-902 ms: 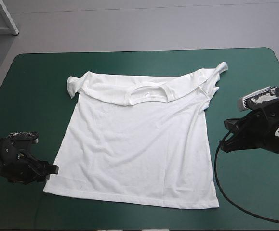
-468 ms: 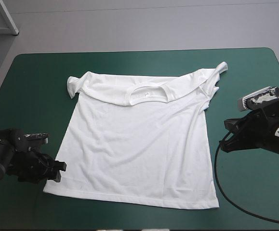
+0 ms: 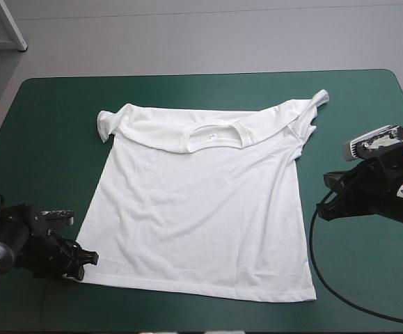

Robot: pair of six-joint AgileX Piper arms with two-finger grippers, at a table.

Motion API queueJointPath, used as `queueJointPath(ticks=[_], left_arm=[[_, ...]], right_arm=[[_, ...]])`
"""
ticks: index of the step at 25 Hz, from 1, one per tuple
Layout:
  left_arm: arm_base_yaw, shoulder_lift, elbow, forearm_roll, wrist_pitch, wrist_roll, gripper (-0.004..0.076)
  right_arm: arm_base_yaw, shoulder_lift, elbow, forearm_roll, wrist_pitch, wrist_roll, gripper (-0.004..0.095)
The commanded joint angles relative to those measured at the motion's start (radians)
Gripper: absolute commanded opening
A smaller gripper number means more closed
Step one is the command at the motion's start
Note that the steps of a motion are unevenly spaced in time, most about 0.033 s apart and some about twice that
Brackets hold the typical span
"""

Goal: Fold the cloth

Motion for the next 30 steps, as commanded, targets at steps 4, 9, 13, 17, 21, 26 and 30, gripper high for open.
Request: queueJointPath(ticks=[4, 9, 13, 17, 21, 26, 30], left_arm=[[-0.004, -0.006, 0.014, -0.044, -0.113, 0.035, 0.0020], [-0.004, -0.006, 0.014, -0.044, -0.127, 0.057, 0.0019], [-0.004, -0.009, 0.014, -0.046, -0.128, 0.057, 0.0019], [-0.004, -0.010, 0.014, -0.052, -0.147, 0.063, 0.0019], [-0.004, -0.010, 0.014, -0.061, -0.160, 0.069, 0.0019], [-0.004, -0.010, 0.014, -0.136, -0.179, 0.117, 0.0019], [-0.004, -0.010, 0.014, -0.165, -0.179, 0.142, 0.0019]], right_arm=[[-0.008, -0.008, -0.023, 0.015, -0.024, -0.005, -0.0014], [-0.008, -0.008, -0.010, -0.008, 0.051, 0.017, -0.0014], [-0.006, -0.024, 0.107, 0.045, 0.058, -0.007, -0.0013], [-0.006, -0.034, 0.330, 0.057, 0.051, -0.021, -0.0013], [-0.006, -0.034, 0.472, 0.047, 0.023, -0.028, -0.0002], [-0.006, -0.034, 0.554, 0.067, 0.015, -0.070, 0.0492], [-0.006, -0.004, 0.554, 0.136, -0.034, -0.070, 0.0581]])
